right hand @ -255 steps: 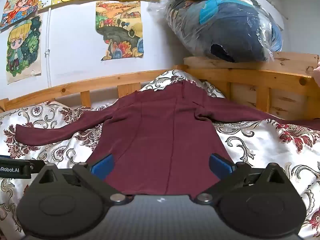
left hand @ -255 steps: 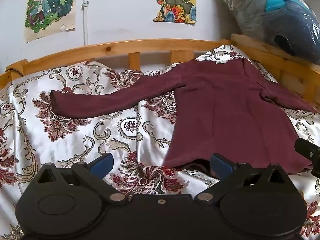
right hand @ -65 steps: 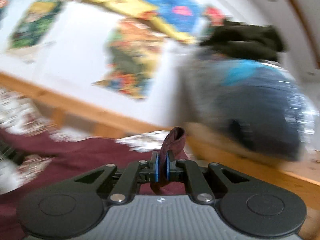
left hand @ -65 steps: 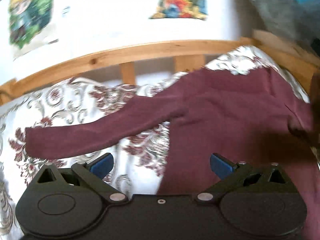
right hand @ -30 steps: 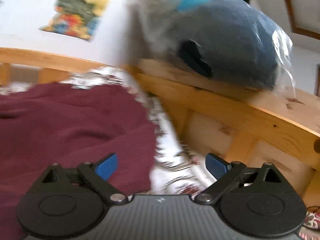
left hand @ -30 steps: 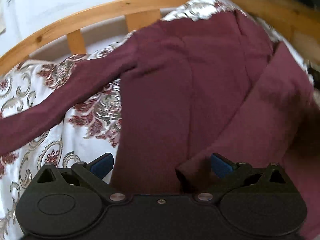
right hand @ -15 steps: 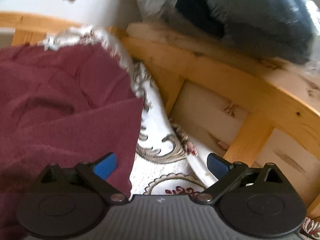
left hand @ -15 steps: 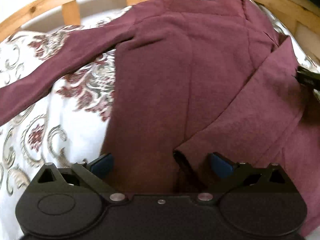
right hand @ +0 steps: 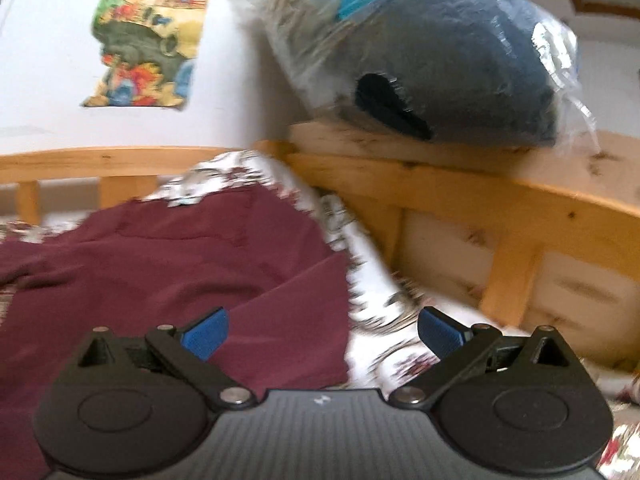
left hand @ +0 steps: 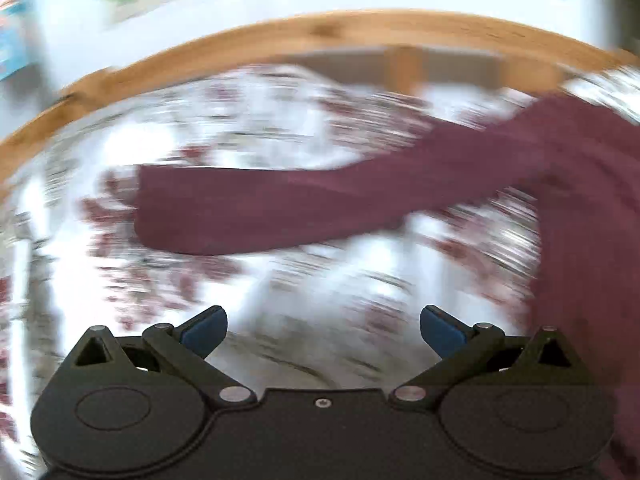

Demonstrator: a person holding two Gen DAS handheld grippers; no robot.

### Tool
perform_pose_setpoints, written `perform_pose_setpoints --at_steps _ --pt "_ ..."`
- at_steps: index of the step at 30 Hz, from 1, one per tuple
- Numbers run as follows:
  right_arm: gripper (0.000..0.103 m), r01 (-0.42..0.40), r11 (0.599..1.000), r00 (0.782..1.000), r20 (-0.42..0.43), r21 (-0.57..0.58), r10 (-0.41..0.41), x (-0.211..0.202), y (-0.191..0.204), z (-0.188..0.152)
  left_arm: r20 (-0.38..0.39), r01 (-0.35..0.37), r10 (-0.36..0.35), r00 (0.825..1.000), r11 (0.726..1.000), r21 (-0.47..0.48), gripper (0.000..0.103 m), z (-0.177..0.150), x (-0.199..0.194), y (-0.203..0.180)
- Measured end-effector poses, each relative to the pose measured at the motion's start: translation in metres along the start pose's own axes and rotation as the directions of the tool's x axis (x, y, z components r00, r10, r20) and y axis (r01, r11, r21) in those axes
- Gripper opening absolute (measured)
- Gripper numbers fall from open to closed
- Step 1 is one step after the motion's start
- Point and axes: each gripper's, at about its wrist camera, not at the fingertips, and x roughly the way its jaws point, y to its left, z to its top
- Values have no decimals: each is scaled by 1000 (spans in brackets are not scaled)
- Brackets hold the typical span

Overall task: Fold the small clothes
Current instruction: 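Move the left gripper to the other sleeve cuff and grasp it, then carry the sleeve across the shirt body with the left gripper and release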

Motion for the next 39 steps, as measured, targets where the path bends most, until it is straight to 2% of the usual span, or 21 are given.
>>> perform_pose_setpoints --at_steps 5,9,15,16,18,21,23,26,28,30,33,37,39 --pt "103 -124 992 992 -20 28 125 -14 17 1 57 -136 143 988 985 -110 102 24 26 61" --pt "103 -159 987 987 -11 -6 159 -20 33 0 84 -139 152 985 980 -144 102 42 45 93" --pt "103 -199 978 980 -36 -66 197 -22 53 -8 116 -128 143 983 983 -129 99 60 68 106" --pt "103 -199 977 980 -39 -81 197 -22 56 -9 123 -140 155 980 982 -123 94 61 70 106" --pt "103 -195 976 981 -41 -100 192 -23 60 -9 119 -219 230 966 971 -99 80 62 74 102" --pt "103 -185 976 983 -30 -118 183 -27 66 -6 138 -318 315 939 948 1 58 60 77 85" --pt "103 -174 976 985 -16 -131 174 -33 69 -2 150 -316 304 941 947 59 25 58 77 77" --pt "103 -158 977 987 -8 -140 159 -48 73 1 136 -262 254 958 964 42 10 59 72 75" --pt "103 -133 984 991 -16 -122 132 -60 73 1 137 -240 235 962 971 17 9 60 68 76" --pt "103 -121 989 992 -33 -85 119 -71 72 2 146 -246 241 959 969 12 7 59 63 78" --pt "103 -162 986 984 -76 -43 159 -85 70 -1 173 -269 261 950 963 27 6 60 56 78" --pt "103 -191 976 974 -142 -102 176 -81 75 -12 239 -307 280 930 948 86 6 63 36 72" --pt "103 -182 972 978 -127 -150 163 -76 77 -19 275 -304 268 923 948 99 6 69 23 68"
